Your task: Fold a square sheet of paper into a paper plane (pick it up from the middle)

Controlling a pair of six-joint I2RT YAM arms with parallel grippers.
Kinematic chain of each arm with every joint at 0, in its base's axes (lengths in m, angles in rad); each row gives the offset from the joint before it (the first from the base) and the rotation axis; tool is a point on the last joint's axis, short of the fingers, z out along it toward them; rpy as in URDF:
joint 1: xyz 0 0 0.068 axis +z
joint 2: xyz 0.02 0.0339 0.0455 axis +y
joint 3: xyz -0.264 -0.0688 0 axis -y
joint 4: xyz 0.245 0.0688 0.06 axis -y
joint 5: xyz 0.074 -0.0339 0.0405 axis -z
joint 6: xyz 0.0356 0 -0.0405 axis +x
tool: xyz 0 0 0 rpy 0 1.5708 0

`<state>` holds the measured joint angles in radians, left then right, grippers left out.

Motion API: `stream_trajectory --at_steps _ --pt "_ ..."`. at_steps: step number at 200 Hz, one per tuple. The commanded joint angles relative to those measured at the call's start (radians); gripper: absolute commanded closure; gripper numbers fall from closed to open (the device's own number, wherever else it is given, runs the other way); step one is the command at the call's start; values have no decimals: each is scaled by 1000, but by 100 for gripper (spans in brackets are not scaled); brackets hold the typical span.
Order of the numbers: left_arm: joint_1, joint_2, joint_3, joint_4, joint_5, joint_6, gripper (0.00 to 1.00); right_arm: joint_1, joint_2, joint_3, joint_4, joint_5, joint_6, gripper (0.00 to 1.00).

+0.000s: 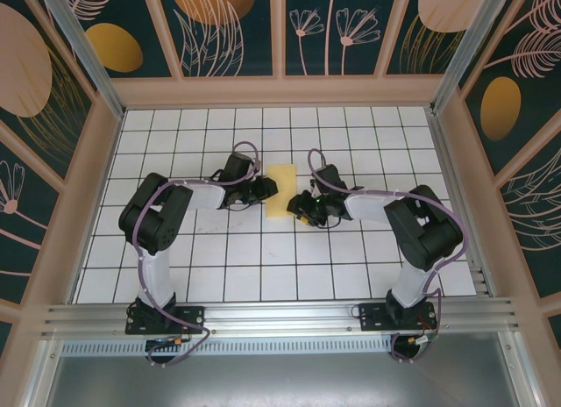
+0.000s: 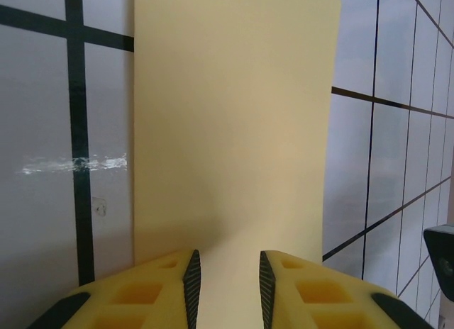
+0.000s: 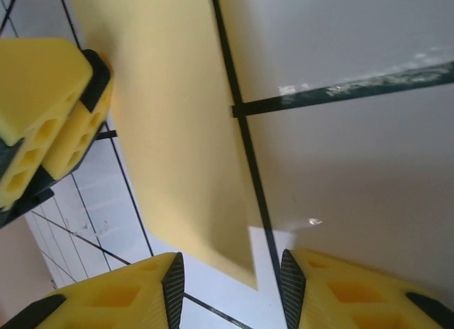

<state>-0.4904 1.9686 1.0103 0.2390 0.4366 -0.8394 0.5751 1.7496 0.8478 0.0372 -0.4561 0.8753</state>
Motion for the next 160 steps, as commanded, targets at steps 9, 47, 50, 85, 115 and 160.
stream_trajectory --at_steps 9,47,50,85,115,160 --pt "0 24 -1 -25 -16 -4 68 5 7 1 85 -18 35 60" --pt "0 10 3 -38 -3 -4 68 4 -30 -39 173 20 113 74" --pt "0 7 4 -40 -3 -3 68 3 -35 -42 175 26 119 75" --pt "1 -23 35 -52 25 17 68 -4 -53 -39 160 60 153 92" --pt "6 -65 72 -50 39 46 67 -11 -28 7 53 47 120 100" --pt "10 -33 123 -56 42 75 67 -22 -32 50 -187 -35 -67 100"
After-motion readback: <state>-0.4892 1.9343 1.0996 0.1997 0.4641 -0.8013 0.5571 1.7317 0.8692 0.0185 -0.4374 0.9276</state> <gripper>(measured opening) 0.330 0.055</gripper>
